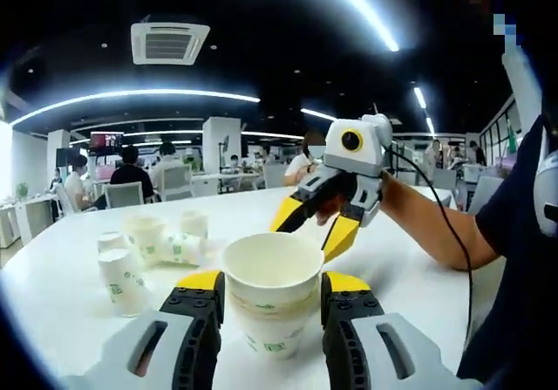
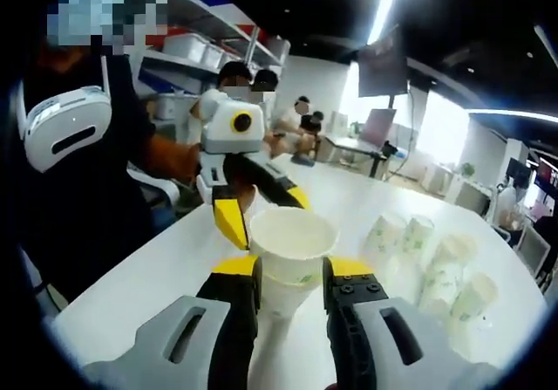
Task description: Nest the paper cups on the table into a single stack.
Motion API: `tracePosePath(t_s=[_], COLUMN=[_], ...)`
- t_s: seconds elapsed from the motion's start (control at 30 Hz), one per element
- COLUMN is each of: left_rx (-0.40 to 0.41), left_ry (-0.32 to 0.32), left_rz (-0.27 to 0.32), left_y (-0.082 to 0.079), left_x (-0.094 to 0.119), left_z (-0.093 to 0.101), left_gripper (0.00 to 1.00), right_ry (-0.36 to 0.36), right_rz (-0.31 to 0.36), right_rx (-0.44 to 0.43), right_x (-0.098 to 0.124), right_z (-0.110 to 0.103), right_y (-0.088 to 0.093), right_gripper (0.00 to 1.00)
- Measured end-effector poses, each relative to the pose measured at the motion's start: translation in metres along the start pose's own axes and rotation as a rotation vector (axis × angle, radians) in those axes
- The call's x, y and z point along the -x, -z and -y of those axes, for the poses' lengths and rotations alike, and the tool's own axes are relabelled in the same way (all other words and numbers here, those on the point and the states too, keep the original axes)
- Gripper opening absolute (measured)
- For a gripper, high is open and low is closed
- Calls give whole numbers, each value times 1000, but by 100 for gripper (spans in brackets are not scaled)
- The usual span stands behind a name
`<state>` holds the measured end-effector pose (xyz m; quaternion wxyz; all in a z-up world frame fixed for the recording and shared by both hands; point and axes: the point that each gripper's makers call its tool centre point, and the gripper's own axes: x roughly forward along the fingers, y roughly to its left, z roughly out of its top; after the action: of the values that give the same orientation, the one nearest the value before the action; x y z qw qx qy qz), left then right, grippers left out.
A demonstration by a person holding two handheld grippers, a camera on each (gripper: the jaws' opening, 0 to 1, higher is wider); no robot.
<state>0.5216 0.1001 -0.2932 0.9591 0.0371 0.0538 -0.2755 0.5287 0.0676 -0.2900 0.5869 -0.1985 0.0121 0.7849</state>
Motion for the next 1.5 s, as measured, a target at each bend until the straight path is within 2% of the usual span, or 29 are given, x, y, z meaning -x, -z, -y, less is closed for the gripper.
tracePosePath(t_s=[0.2, 0.4, 0.73, 1.0, 1.27, 1.4, 1.43, 1.5], left_rx=[7, 31, 34, 34, 45, 52, 55, 67], left_ry=[-13, -25, -14, -7, -23, -40, -47, -64], left_rz=[2, 17, 34, 27, 33, 37, 37, 44], left_y=[2, 0, -4, 3, 4, 4, 5, 6], left_x=[4, 8, 7, 6, 10, 14, 16, 21], left_z=[-3, -9, -6, -1, -5, -10, -12, -15], left_gripper=[47, 47, 46, 42, 43, 44, 45, 47], right_ry=[8, 12, 2, -9, 5, 52, 86, 207], right_rz=[-12, 7, -8, -15, -6, 19, 24, 8], right_rx=[5, 7, 4, -1, 21, 48, 50, 35], right_x=[2, 4, 1, -3, 0, 3, 6, 14], right_z=[1, 2, 0, -4, -4, 4, 11, 34], right_y=[2, -4, 1, 3, -3, -14, -18, -22], right_gripper=[30, 30, 28, 27, 27, 27, 27, 28])
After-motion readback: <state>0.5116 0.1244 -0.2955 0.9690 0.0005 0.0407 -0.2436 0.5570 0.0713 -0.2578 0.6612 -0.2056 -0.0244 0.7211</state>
